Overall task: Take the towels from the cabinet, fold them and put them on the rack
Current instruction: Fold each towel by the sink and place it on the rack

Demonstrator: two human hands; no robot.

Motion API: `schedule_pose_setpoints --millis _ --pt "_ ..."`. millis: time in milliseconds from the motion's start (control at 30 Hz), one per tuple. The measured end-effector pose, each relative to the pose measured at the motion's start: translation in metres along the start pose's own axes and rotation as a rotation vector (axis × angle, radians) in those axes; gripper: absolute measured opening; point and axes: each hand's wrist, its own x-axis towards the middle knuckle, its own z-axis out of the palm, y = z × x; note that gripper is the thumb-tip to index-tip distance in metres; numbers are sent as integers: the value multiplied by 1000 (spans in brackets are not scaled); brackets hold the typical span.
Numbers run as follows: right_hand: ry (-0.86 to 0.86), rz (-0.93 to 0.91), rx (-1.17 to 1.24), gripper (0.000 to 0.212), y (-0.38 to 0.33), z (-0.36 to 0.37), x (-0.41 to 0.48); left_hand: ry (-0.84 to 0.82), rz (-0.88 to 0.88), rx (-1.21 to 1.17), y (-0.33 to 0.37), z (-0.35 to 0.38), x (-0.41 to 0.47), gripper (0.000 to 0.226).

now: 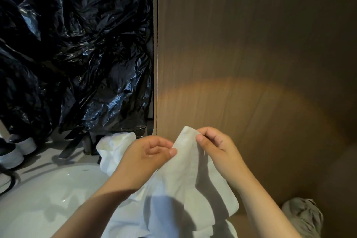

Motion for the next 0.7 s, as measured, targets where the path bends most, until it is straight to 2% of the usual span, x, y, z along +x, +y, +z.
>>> schedule_pose_setpoints --millis 100,200,300,367,467,567,633,700 --pt "-78 20 30 11 -6 1 -1 92 23 -49 -9 1 -1 4" --pt "-35 -3 35 10 -12 4 1 114 100 -84 -10 7 -1 8" --pt "2 -22 46 14 -16 3 2 80 184 -23 -10 13 -2 12" --pt "13 -43 34 14 -17 0 2 -8 197 11 -10 15 -2 9" --pt "86 -71 0 15 -19 -8 2 -141 201 157 -15 16 -5 49" --pt "135 -98 -54 18 -25 -19 3 -127 192 208 -18 15 -6 61" --pt "149 -116 -73 24 -29 -27 3 -121 184 212 -19 14 -5 61" --pt "167 -146 -102 25 -34 -34 3 -64 185 213 -19 17 -3 41"
